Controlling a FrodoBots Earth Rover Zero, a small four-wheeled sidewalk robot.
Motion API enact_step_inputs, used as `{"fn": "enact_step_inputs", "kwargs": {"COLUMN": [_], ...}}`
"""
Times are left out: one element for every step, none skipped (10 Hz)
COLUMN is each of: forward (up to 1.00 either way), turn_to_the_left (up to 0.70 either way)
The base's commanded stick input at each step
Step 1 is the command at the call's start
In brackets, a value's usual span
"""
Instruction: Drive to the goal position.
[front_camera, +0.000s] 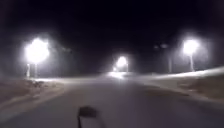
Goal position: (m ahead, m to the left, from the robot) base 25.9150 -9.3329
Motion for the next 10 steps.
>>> {"fn": "enact_step_inputs", "kwargs": {"forward": [1.00,1.00,1.00,1.00,1.00,1.00,1.00,1.00,1.00,1.00], "turn_to_the_left": [0.13,0.14,0.14,0.14,0.14,0.09,0.05,0.04,0.04,0.04]}}
